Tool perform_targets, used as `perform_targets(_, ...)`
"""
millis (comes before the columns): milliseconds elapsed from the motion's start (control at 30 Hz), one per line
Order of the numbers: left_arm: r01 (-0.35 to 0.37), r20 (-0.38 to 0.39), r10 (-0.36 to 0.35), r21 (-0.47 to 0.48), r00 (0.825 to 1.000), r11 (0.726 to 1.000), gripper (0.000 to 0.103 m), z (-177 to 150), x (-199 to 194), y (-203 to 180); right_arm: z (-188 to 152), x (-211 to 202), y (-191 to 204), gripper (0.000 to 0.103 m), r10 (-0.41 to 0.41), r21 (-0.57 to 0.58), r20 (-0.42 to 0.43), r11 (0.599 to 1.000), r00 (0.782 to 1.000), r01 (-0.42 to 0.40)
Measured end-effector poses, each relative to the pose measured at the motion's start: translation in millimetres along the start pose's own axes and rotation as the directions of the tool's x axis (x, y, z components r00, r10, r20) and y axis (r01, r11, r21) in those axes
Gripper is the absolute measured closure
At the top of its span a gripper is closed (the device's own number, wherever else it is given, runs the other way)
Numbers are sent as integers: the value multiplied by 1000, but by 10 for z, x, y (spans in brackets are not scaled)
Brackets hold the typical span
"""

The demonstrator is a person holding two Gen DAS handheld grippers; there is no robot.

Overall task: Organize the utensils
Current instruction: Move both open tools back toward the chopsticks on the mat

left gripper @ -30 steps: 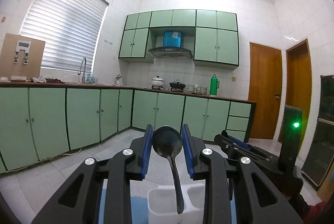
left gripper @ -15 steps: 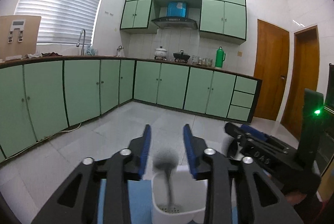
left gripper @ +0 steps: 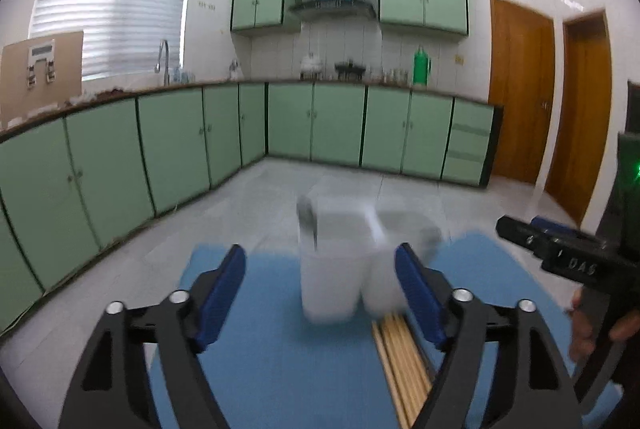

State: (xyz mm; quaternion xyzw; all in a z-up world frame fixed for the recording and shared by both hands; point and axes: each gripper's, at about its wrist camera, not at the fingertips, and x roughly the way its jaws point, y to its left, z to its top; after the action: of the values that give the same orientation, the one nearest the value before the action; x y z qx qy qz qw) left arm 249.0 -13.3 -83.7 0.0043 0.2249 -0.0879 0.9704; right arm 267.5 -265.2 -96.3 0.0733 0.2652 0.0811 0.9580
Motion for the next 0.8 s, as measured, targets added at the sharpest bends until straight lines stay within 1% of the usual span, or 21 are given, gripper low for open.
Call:
perform_targets(33, 0, -26, 0, -4, 1000, 1000, 24, -117, -47, -38, -154, -73, 25, 17, -2, -7, -35, 1000, 999, 2)
perform_targets(100, 10, -92, -10, -1, 996, 1000, 24, -368, -131, -119, -371, -166, 72, 17, -13, -23, -74, 1000, 997, 11)
perform_targets(200, 16, -175, -9, 34, 984, 999, 24, -724, -237, -269, -727, -281, 175, 17, -21, -58, -153, 998, 988, 12)
perform_targets(267, 21, -219, -12, 41, 976, 999, 24, -876, -266, -313, -918, -343, 231, 22, -11, -73, -195, 997, 981, -3)
perform_targets(333, 22, -265, -12, 33, 964, 999, 24, -1039, -290, -346, -1114, -394, 312, 26, -24, -101, -242, 995, 970, 0)
perform_targets(400, 12, -296, -1, 37, 955, 999, 24, -1127, -292, -343, -1267, -450, 338, 28, -23, -112, -273, 994, 962, -8)
perform_targets(533, 6, -336, 5, 32, 942, 999, 24, -1281, -352, -338, -1527, -473, 381, 37, -32, -138, -348, 990, 937, -18)
perform_targets(667, 6, -353, 10, 45, 935, 999, 24, -1362, -387, -319, -1655, -475, 417, 37, -39, -152, -377, 988, 925, -20)
perform_targets(767, 1, -361, 15, 44, 932, 999, 24, -1387, -378, -273, -1703, -437, 450, 38, -40, -155, -389, 988, 920, -22)
perform_targets(800, -2, -364, 17, 43, 931, 999, 24, -1405, -377, -259, -1685, -421, 459, 38, -44, -161, -386, 987, 922, -20)
